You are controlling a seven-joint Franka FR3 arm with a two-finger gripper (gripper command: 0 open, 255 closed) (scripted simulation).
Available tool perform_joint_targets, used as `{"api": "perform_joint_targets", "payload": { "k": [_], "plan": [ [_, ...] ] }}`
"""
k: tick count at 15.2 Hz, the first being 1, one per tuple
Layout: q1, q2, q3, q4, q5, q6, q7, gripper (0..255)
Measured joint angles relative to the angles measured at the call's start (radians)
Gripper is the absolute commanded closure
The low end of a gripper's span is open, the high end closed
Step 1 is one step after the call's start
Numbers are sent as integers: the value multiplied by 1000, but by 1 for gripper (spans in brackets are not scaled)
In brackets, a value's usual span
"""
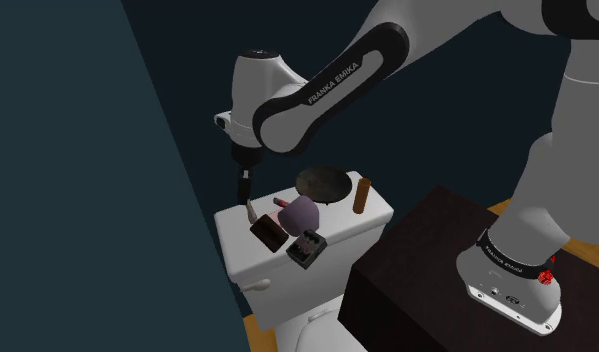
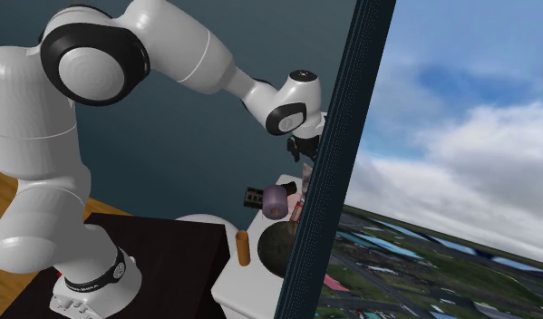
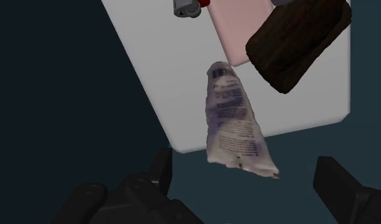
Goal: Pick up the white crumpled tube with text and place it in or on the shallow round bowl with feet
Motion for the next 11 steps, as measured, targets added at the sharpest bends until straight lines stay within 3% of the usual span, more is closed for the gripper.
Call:
{"api": "perform_joint_targets", "payload": {
  "k": [2,3,11],
  "plan": [
    [0,0,0,0,0,0,0,0],
    [0,0,0,0,0,0,0,255],
    [0,0,0,0,0,0,0,255]
  ]
}}
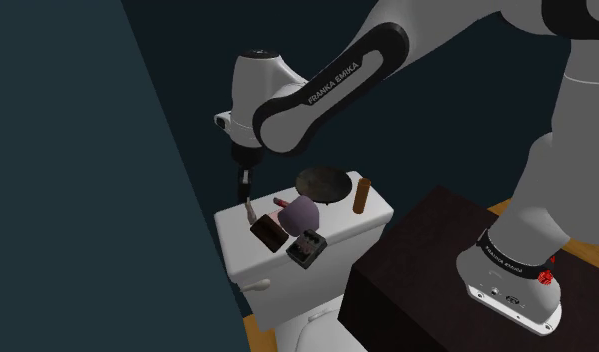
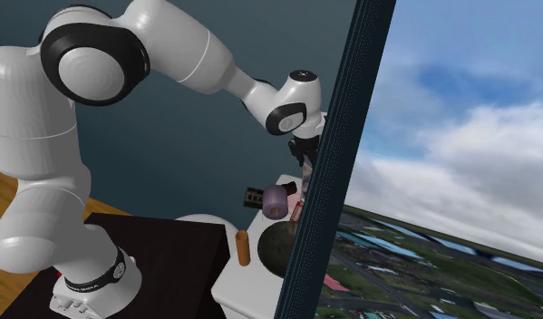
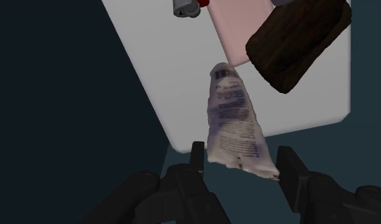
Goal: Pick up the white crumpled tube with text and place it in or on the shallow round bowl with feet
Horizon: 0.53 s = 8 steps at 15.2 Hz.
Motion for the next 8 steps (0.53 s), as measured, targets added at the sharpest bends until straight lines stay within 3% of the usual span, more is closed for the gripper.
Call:
{"api": "perform_joint_targets", "payload": {
  "k": [8],
  "plan": [
    [-3,-39,4,19,8,-57,-1,255]
  ]
}}
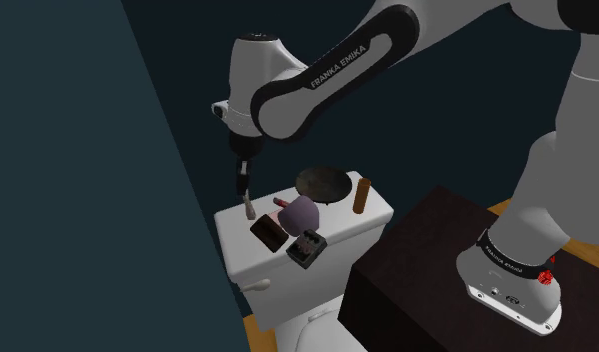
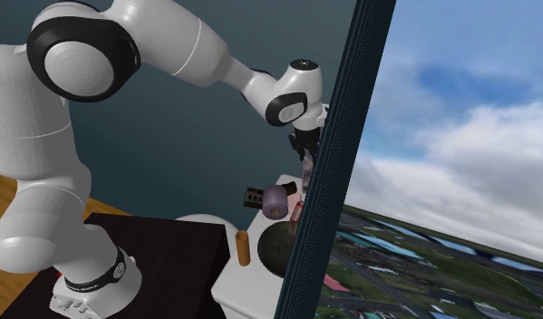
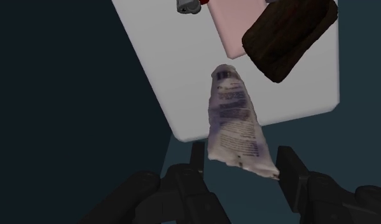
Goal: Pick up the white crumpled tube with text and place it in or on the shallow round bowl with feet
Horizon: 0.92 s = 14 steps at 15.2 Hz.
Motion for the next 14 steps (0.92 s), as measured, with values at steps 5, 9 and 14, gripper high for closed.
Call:
{"api": "perform_joint_targets", "payload": {
  "k": [5,9,14],
  "plan": [
    [-2,-32,3,28,6,-60,0,255],
    [-5,-57,4,48,11,-104,-3,255],
    [-6,-81,5,86,15,-166,-1,255]
  ]
}}
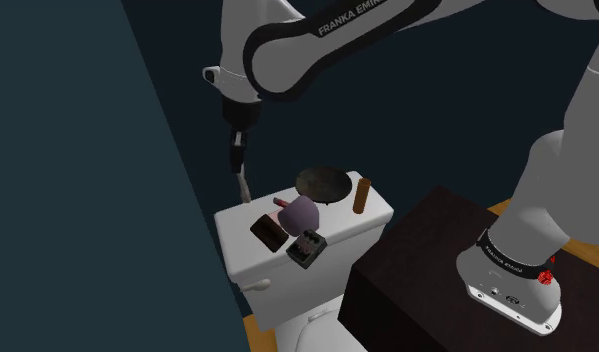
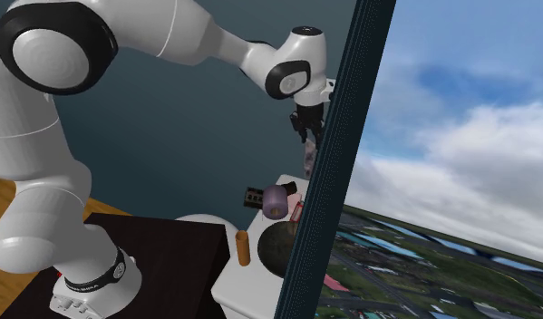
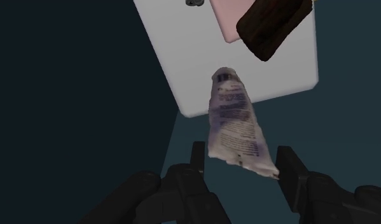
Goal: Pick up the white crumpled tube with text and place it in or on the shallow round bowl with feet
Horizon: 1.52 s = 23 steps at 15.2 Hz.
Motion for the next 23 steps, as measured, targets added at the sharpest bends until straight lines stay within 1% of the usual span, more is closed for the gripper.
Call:
{"api": "perform_joint_targets", "payload": {
  "k": [4,6,10,12,13,14,16,19,23],
  "plan": [
    [-1,-18,1,27,3,-45,0,255],
    [-16,-62,-4,-11,19,-52,-25,255],
    [-58,-173,-29,-117,64,-60,-111,255],
    [-77,-220,-47,-152,82,-76,-155,255],
    [-78,-221,-47,-152,82,-76,-155,0],
    [-78,-220,-47,-152,82,-76,-155,0],
    [-69,-165,-39,-115,43,-99,-184,0],
    [-52,-44,-28,-19,-52,-169,-259,0],
    [-12,107,-17,79,-191,-251,-361,0]
  ]
}}
